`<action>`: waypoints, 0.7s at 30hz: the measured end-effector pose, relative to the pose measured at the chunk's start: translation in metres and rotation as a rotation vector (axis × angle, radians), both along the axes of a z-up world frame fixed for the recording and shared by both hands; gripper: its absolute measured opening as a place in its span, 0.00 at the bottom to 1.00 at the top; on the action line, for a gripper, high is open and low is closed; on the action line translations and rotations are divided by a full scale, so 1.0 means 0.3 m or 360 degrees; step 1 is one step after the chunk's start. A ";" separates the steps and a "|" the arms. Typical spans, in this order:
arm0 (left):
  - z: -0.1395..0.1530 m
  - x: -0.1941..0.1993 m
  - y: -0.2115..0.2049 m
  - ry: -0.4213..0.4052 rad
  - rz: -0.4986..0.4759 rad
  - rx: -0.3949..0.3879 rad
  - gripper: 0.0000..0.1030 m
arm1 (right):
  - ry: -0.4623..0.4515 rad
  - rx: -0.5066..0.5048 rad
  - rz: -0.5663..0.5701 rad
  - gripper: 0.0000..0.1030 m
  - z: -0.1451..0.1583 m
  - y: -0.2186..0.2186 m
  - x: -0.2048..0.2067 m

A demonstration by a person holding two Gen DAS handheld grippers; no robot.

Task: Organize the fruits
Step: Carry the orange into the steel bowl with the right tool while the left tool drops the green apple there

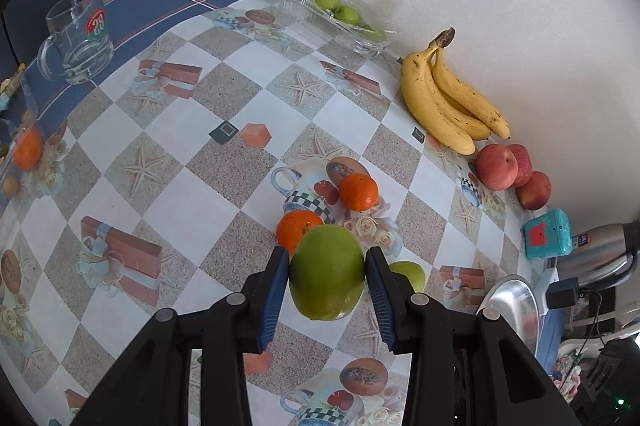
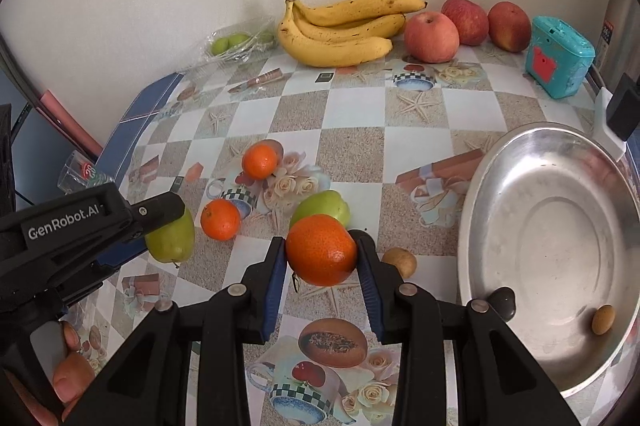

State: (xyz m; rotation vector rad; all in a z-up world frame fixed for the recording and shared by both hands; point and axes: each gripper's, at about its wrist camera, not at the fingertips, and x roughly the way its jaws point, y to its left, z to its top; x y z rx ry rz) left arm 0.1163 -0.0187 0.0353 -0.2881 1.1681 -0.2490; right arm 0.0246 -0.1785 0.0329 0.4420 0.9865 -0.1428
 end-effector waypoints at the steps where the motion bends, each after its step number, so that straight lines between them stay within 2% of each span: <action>1: 0.002 -0.004 -0.006 -0.0003 -0.0002 0.0001 0.41 | 0.0001 -0.0003 -0.0005 0.36 0.000 -0.004 -0.002; 8: 0.005 -0.035 -0.068 -0.0012 -0.0061 0.0017 0.41 | 0.0034 -0.0016 -0.0092 0.36 -0.005 -0.067 -0.034; 21: -0.003 -0.135 -0.240 -0.0002 -0.0243 0.0011 0.41 | 0.0138 0.0012 -0.0411 0.36 -0.047 -0.302 -0.160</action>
